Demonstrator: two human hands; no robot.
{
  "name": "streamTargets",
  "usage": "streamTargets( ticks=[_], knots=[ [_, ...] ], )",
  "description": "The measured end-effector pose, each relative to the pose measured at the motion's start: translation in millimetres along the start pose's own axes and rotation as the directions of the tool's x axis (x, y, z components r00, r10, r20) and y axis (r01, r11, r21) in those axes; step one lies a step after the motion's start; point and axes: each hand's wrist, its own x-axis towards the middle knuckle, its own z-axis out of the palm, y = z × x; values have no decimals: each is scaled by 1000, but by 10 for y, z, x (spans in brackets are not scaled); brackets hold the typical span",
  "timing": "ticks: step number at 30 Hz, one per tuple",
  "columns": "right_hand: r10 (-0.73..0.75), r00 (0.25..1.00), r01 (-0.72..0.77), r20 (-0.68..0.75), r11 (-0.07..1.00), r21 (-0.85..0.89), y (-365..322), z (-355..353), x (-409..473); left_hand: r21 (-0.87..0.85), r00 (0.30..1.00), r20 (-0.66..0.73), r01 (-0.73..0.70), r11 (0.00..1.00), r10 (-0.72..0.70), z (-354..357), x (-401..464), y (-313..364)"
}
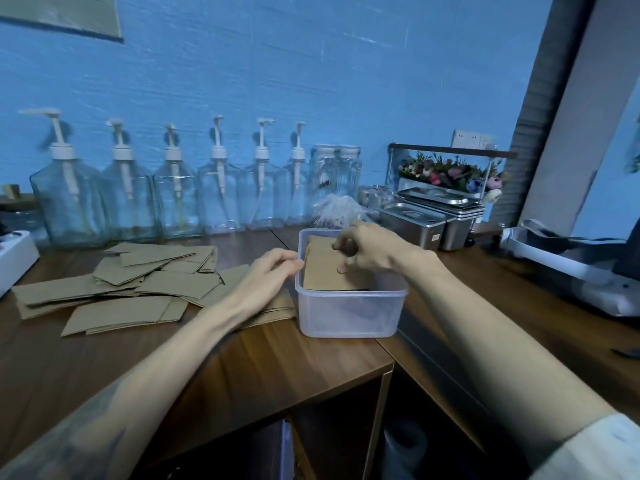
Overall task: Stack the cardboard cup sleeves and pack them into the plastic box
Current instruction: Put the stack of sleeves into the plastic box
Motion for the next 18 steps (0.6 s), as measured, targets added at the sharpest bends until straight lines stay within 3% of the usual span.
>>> streamTargets(
  ticks=[18],
  knots=[
    [-12, 1000, 13, -2, 999, 53, 17, -36, -8, 10, 1000, 17, -22, 1000, 22, -28, -42, -28]
  ],
)
